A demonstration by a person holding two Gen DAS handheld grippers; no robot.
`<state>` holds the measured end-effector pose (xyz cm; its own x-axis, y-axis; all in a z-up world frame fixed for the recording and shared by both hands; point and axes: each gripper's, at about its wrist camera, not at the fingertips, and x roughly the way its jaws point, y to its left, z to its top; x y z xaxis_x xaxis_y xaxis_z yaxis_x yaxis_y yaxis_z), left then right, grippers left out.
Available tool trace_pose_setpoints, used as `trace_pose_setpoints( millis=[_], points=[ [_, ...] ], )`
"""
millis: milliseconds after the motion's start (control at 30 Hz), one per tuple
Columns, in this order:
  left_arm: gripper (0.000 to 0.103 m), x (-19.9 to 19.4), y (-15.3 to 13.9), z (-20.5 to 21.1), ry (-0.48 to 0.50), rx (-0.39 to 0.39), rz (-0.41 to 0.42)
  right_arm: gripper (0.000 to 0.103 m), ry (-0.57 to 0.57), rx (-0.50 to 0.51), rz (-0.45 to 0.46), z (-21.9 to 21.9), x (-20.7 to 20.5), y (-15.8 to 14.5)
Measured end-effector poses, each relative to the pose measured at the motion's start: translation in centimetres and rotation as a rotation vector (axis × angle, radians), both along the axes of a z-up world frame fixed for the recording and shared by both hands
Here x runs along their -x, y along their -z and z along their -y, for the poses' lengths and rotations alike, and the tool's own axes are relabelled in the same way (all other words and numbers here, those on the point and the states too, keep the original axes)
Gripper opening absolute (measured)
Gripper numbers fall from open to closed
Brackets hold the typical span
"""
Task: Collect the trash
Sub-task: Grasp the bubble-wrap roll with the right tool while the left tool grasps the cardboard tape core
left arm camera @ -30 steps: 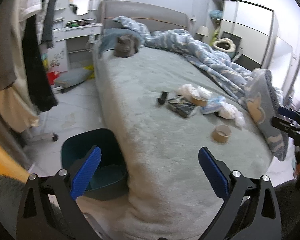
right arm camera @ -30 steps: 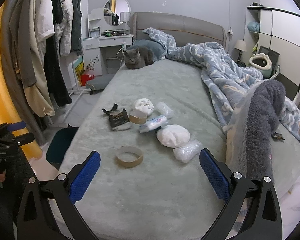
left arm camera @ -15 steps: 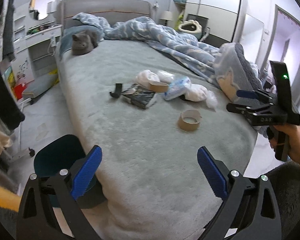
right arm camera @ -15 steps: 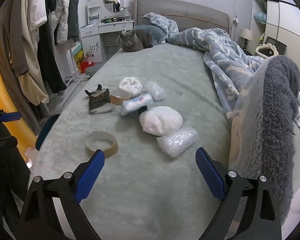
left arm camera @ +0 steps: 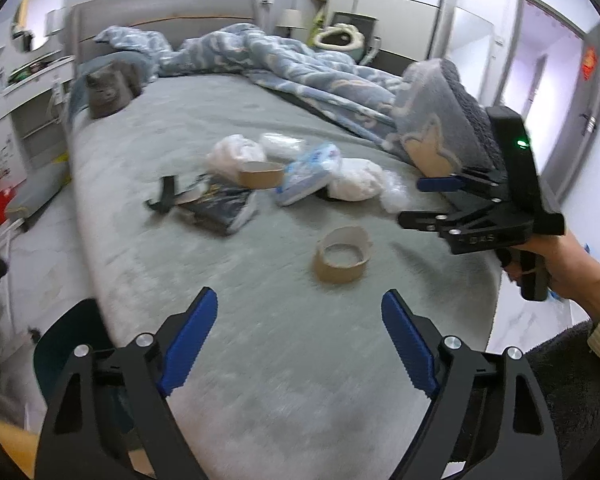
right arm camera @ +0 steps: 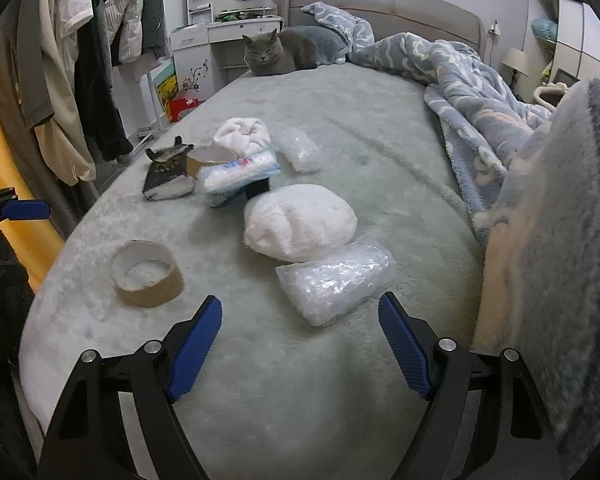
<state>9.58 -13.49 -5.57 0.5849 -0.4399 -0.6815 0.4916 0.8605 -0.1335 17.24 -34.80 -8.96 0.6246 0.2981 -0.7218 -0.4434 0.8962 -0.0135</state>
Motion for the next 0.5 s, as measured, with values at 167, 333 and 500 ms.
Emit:
trace_pose_setpoints(
  millis=[167, 333, 500],
  points=[
    [0.082, -1.8, 1.0, 1.9, 0.057, 0.013, -0.024, 0.081, -0.014, 0.010, -0.007, 0.0, -1.0, 0.6],
    [0.079, -2.8, 1.9, 3.6, 0.100, 0.003, -0.033, 0.081, -0.009, -0.003, -0.007, 0.5, -2.1, 0.7],
    [0.075, -3.8, 2.7, 4.5, 0.132, 0.018, -0.059, 0.081, -0.021, 0.004, -0.016, 0.6, -2.9, 1.4]
  ],
)
